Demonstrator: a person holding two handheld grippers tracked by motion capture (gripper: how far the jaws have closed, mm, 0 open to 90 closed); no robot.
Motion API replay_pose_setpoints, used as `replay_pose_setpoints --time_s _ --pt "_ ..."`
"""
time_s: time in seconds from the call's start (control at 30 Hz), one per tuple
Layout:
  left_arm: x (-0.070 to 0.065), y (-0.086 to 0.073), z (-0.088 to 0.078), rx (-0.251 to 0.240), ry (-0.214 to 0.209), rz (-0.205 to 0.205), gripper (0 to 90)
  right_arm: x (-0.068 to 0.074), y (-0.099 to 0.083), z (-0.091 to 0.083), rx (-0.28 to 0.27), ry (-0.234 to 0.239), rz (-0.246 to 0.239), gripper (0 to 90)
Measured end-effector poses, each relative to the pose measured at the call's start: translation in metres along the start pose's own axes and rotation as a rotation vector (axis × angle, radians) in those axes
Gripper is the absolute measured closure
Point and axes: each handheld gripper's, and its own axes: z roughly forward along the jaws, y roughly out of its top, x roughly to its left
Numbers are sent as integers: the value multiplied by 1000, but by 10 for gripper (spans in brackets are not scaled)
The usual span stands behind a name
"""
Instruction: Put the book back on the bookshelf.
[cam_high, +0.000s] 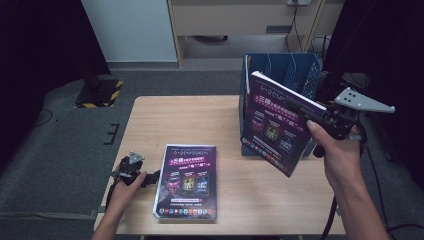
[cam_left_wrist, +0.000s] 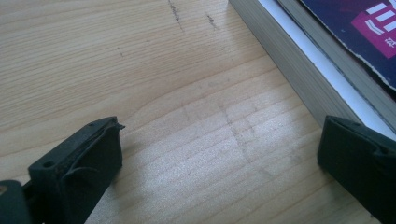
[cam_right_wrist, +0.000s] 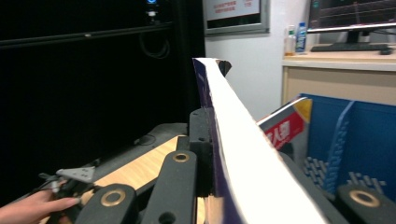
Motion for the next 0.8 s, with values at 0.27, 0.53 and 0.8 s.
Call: replay_pose_setpoints --time_s 0.27,0.53,0.8 --pt "0 0 0 0 0 0 0 -9 5 4 37 -92 -41 826" --pt "0 0 0 0 0 0 0 -17 7 3 42 -158 -38 826" --pt "0 0 0 1 0 1 0 -26 16 11 53 -237 -34 826"
